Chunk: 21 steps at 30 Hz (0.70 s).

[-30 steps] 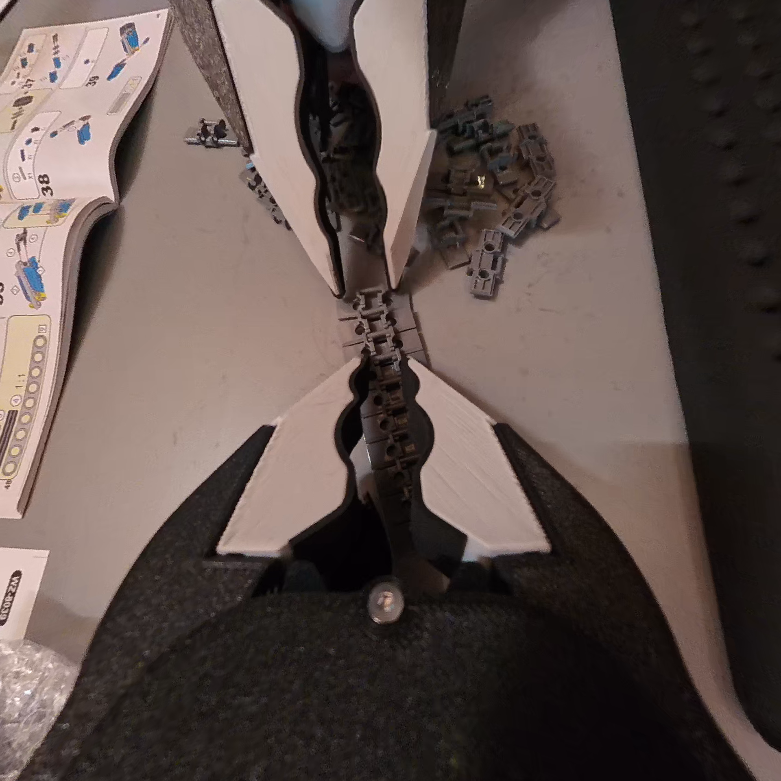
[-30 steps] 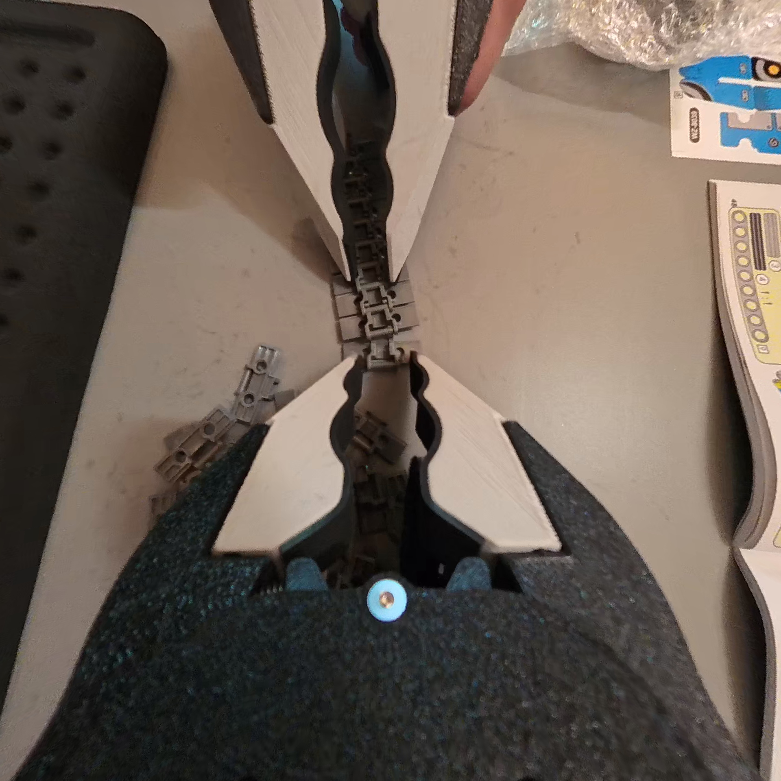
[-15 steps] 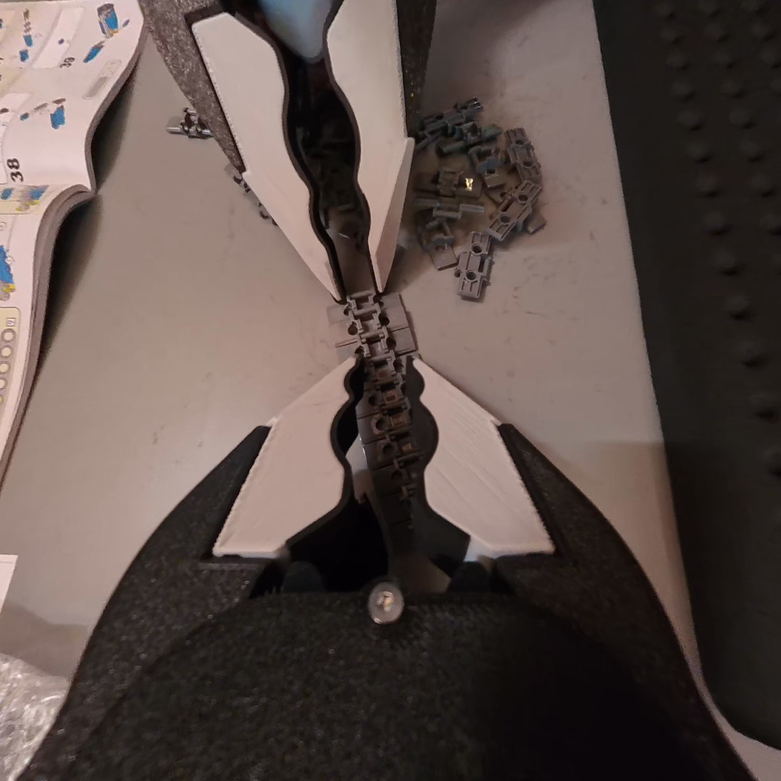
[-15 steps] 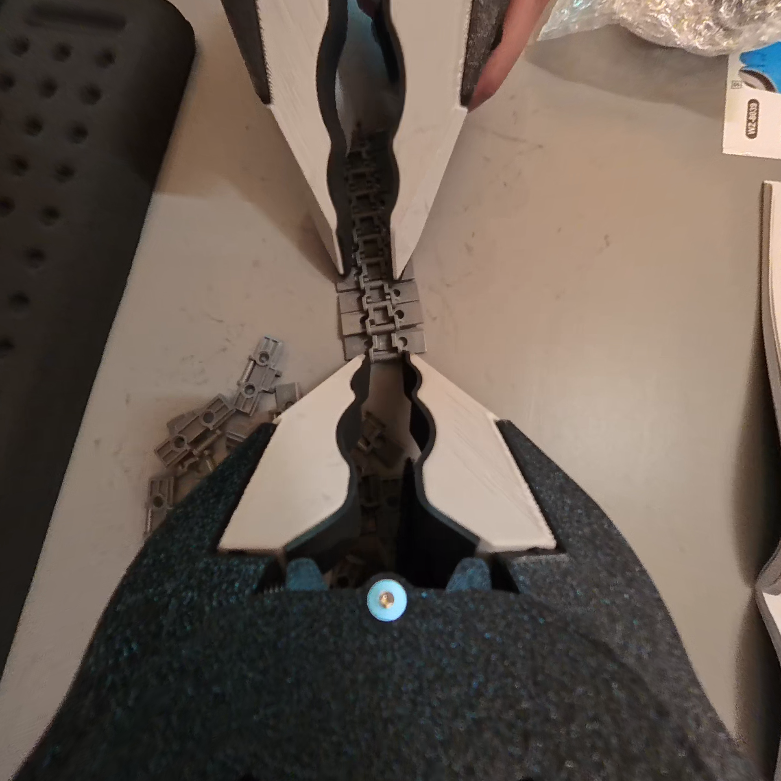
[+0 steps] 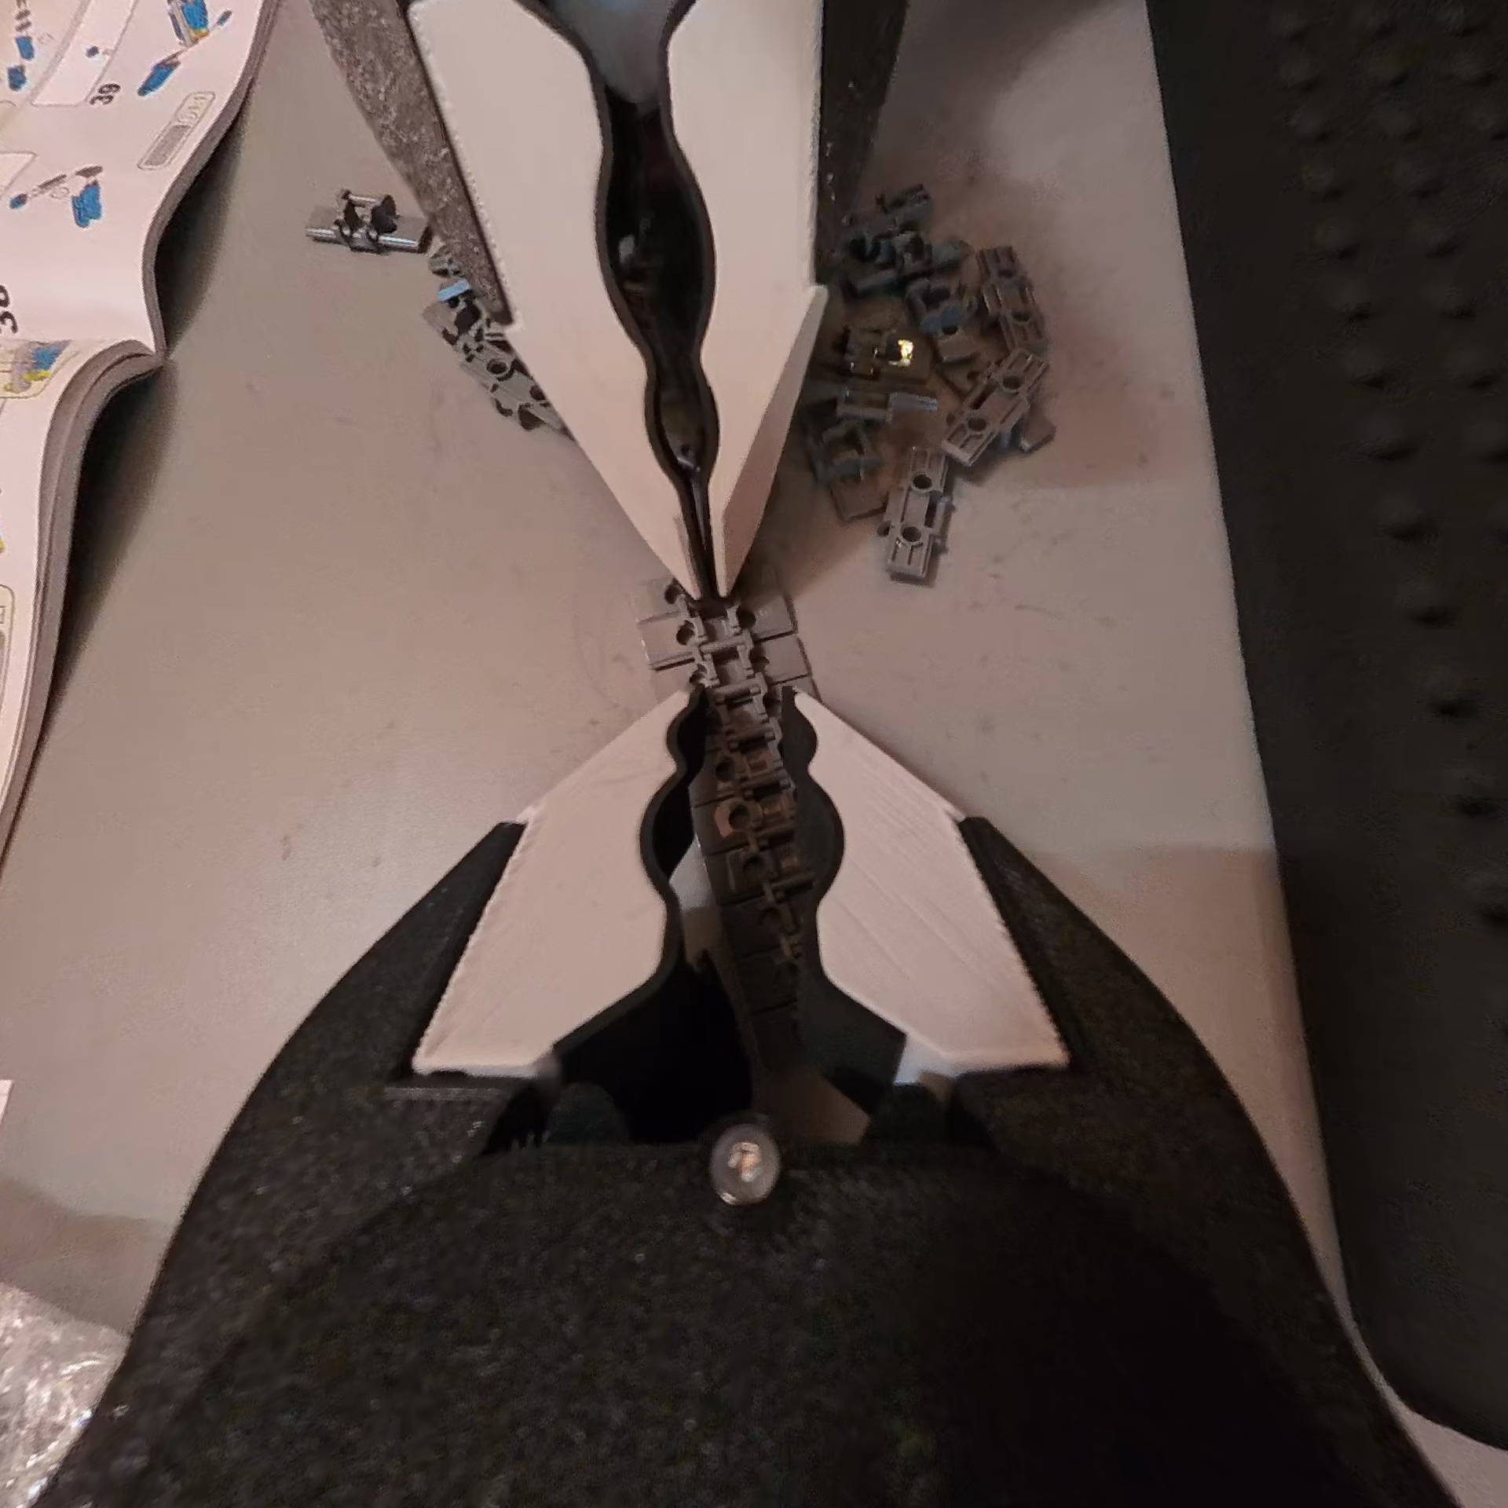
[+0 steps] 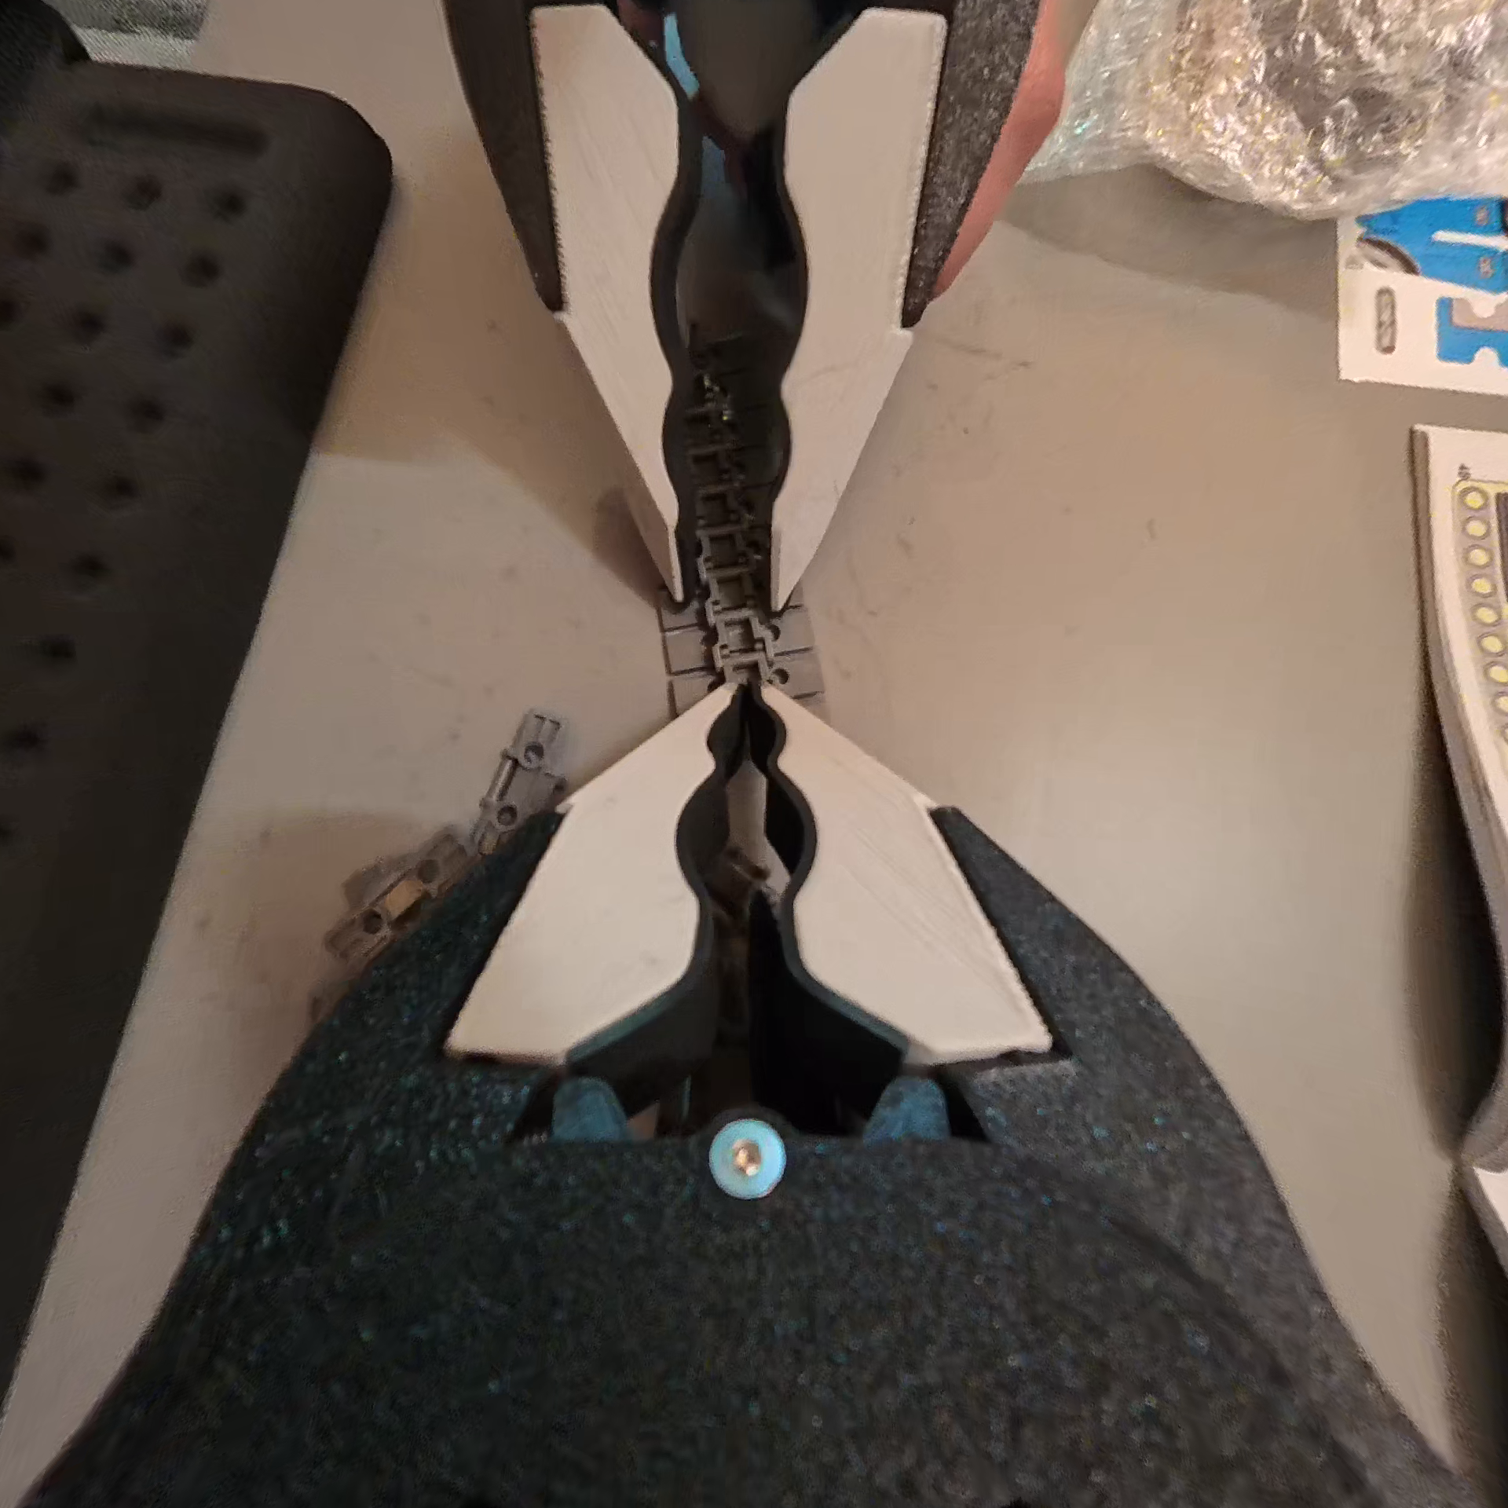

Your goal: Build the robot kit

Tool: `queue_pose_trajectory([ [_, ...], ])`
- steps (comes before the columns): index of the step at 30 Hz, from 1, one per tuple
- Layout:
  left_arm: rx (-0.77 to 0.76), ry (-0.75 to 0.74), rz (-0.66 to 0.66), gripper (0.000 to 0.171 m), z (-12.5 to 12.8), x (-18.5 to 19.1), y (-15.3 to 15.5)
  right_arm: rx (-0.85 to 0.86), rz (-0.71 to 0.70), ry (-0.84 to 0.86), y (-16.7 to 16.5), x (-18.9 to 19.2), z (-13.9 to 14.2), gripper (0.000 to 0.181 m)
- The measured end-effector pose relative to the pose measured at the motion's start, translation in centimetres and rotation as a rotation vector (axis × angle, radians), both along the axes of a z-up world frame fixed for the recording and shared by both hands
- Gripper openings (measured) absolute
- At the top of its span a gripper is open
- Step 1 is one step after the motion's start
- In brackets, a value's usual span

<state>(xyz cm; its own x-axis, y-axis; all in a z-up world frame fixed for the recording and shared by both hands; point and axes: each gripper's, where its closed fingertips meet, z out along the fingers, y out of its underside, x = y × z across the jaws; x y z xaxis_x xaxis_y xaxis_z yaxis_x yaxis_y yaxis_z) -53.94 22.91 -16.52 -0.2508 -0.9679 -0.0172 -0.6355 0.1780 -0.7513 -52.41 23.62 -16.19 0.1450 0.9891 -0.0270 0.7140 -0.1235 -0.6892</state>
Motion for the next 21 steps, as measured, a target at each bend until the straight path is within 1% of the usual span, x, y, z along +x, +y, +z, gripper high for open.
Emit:
queue_pose_trajectory([
  [2, -0.002, 0.001, 0.002, 0.016, 0.0, 0.0, 0.0, -0.041, -0.012, -0.006, 0.0, 0.1, -0.1, 0.0],
  [5, -0.008, 0.001, 0.007, 0.014, 0.0, 0.1, 0.1, -0.047, -0.029, -0.043, 0.0, 0.0, -0.2, 0.0],
  [8, -0.018, 0.006, 0.011, 0.014, 0.0, 0.1, 0.1, -0.151, -0.067, -0.035, -0.1, 0.1, -0.3, 0.0],
  [11, -0.022, 0.008, 0.014, 0.014, -0.1, 0.2, 0.0, -0.196, -0.091, -0.044, 0.0, 0.0, -0.3, 0.0],
  [15, -0.011, 0.003, 0.018, 0.014, 0.0, 0.2, 0.1, -0.251, -0.094, 0.0, -0.1, 0.3, 0.1, 0.0],
  [16, -0.004, 0.0, 0.017, 0.014, 0.0, 0.2, 0.1, -0.276, -0.079, 0.036, -0.4, 0.4, 0.9, 0.0],
  [17, 0.004, -0.003, 0.017, 0.014, 0.0, 0.2, 0.1, -0.276, -0.089, 0.075, -0.1, 0.6, 1.8, 0.002],
  [18, 0.014, -0.008, 0.019, 0.014, 0.0, 0.2, 0.1, -0.25, -0.118, 0.083, 0.5, 1.1, 2.2, 0.014],
  [19, 0.027, -0.012, 0.017, 0.014, 0.1, 0.3, 0.1, -0.227, -0.128, 0.065, 0.8, 1.8, 2.1, 0.022],
  [21, 0.056, -0.023, 0.014, 0.014, 0.2, 0.3, 0.0, -0.202, -0.134, 0.037, 0.7, 2.4, 1.5, 0.029],
])
